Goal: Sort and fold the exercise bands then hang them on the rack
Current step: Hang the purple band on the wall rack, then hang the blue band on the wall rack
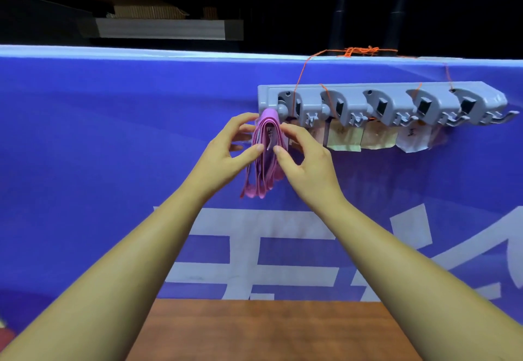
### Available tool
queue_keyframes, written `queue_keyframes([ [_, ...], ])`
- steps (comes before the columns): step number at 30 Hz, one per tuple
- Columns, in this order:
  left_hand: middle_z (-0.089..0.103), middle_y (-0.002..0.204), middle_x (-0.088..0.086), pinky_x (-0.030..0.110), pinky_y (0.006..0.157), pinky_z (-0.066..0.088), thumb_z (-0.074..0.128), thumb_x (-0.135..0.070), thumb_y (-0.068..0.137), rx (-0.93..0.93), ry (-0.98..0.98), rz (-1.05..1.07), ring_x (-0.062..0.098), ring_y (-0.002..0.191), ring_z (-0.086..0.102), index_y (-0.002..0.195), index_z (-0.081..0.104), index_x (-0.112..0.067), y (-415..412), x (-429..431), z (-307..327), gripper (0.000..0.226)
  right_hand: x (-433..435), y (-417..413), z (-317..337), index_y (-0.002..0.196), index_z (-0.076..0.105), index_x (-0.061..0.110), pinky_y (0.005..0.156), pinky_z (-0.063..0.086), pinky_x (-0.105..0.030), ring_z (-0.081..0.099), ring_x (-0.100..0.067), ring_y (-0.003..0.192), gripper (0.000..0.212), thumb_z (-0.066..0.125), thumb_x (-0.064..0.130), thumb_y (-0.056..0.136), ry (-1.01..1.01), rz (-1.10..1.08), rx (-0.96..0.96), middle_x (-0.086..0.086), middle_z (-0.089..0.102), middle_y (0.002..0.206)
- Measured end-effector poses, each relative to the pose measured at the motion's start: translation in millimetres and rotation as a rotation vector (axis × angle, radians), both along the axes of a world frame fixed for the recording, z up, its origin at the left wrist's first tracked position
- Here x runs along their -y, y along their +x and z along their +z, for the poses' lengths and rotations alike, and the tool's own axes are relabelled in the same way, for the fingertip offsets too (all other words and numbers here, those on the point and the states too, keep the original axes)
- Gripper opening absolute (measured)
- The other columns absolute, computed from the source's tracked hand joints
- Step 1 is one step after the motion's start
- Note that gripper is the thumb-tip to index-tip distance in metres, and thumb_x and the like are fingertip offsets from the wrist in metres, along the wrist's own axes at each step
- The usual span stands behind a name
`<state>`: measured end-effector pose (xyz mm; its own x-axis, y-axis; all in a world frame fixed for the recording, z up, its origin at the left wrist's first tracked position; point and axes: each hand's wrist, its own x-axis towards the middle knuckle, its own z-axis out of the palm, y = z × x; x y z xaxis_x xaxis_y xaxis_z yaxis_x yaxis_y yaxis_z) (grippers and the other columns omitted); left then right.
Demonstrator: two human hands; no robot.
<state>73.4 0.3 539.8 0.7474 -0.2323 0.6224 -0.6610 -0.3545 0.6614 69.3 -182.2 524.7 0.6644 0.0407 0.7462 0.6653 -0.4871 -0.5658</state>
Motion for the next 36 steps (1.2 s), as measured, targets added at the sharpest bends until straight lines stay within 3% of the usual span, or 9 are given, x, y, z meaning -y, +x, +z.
queue_keyframes([
  [4, 0.06, 0.12, -0.004, 0.035, 0.1, 0.047, 0.06, -0.036, 0.091, -0.062, -0.044, 0.094, 0.008, 0.116, 0.056, 0.127, 0.049, -0.031, -14, -15, -21, 0.038, 8, -18, -26, 0.136, 0.053, 0.017, 0.106, 0.04, -0.025, 0.052, -0.008, 0.126, 0.043, 0.058, 0.029, 0.095, -0.012, -0.031, -0.11, 0.005, 0.058, 0.136],
  [11, 0.061, 0.112, -0.003, 0.012, 0.077, 0.043, 0.057, -0.026, 0.095, -0.329, -0.015, 0.34, 0.004, 0.102, 0.056, 0.117, 0.056, -0.021, -59, -40, -125, 0.022, 19, -52, -136, 0.129, 0.053, 0.009, 0.1, 0.038, -0.023, 0.05, -0.014, 0.119, 0.036, 0.055, 0.022, 0.095, 0.039, -0.148, -0.296, -0.003, 0.049, 0.132],
  [15, 0.062, 0.098, -0.001, 0.013, 0.075, 0.044, 0.06, -0.019, 0.093, -0.519, 0.079, 0.38, 0.01, 0.088, 0.057, 0.104, 0.061, -0.015, -92, -40, -214, 0.012, 19, -80, -230, 0.122, 0.059, 0.006, 0.097, 0.038, -0.025, 0.055, -0.021, 0.115, 0.033, 0.059, 0.022, 0.093, -0.177, -0.089, -0.525, -0.009, 0.056, 0.122],
  [18, 0.06, 0.084, -0.003, 0.009, 0.066, 0.04, 0.062, -0.016, 0.089, -0.679, 0.177, 0.35, 0.007, 0.072, 0.053, 0.093, 0.062, -0.016, -119, -35, -281, 0.004, 18, -111, -296, 0.119, 0.061, 0.003, 0.099, 0.038, -0.029, 0.057, -0.027, 0.114, 0.033, 0.062, 0.02, 0.091, -0.322, -0.004, -0.702, -0.014, 0.059, 0.118],
  [21, 0.06, 0.078, -0.005, 0.015, 0.063, 0.039, 0.064, -0.016, 0.087, -0.795, 0.251, 0.325, 0.002, 0.066, 0.052, 0.088, 0.062, -0.016, -146, -29, -337, 0.002, 21, -144, -348, 0.12, 0.061, 0.0, 0.099, 0.035, -0.024, 0.057, -0.029, 0.114, 0.035, 0.062, 0.019, 0.091, -0.421, 0.069, -0.867, -0.015, 0.06, 0.118],
  [29, 0.062, 0.079, 0.002, 0.027, 0.072, 0.044, 0.06, -0.005, 0.085, -1.067, 0.367, 0.184, 0.019, 0.076, 0.058, 0.091, 0.064, -0.009, -213, -11, -448, 0.008, 27, -218, -437, 0.125, 0.058, 0.004, 0.098, 0.033, -0.026, 0.055, -0.029, 0.119, 0.039, 0.062, 0.024, 0.09, -0.668, 0.19, -1.212, -0.015, 0.057, 0.125],
  [32, 0.069, 0.094, 0.007, 0.029, 0.082, 0.05, 0.066, -0.012, 0.085, -1.155, 0.382, 0.169, 0.023, 0.087, 0.065, 0.088, 0.063, -0.015, -238, -8, -481, 0.005, 22, -238, -462, 0.127, 0.056, 0.008, 0.106, 0.035, -0.029, 0.047, -0.027, 0.13, 0.044, 0.063, 0.029, 0.089, -0.717, 0.237, -1.3, -0.013, 0.05, 0.135],
  [34, 0.069, 0.104, 0.008, 0.025, 0.088, 0.049, 0.066, -0.017, 0.08, -1.188, 0.389, 0.157, 0.021, 0.093, 0.065, 0.092, 0.067, -0.014, -252, -9, -501, 0.012, 17, -248, -475, 0.13, 0.054, 0.011, 0.107, 0.036, -0.032, 0.045, -0.026, 0.132, 0.048, 0.064, 0.032, 0.088, -0.761, 0.24, -1.298, -0.01, 0.046, 0.138],
  [36, 0.067, 0.113, 0.01, 0.007, 0.087, 0.041, 0.065, -0.013, 0.076, -1.21, 0.392, 0.144, 0.015, 0.092, 0.06, 0.101, 0.068, -0.011, -262, -9, -519, 0.025, 10, -256, -486, 0.135, 0.051, 0.013, 0.108, 0.033, -0.033, 0.042, -0.027, 0.134, 0.054, 0.064, 0.034, 0.088, -0.814, 0.219, -1.257, -0.007, 0.043, 0.142],
])
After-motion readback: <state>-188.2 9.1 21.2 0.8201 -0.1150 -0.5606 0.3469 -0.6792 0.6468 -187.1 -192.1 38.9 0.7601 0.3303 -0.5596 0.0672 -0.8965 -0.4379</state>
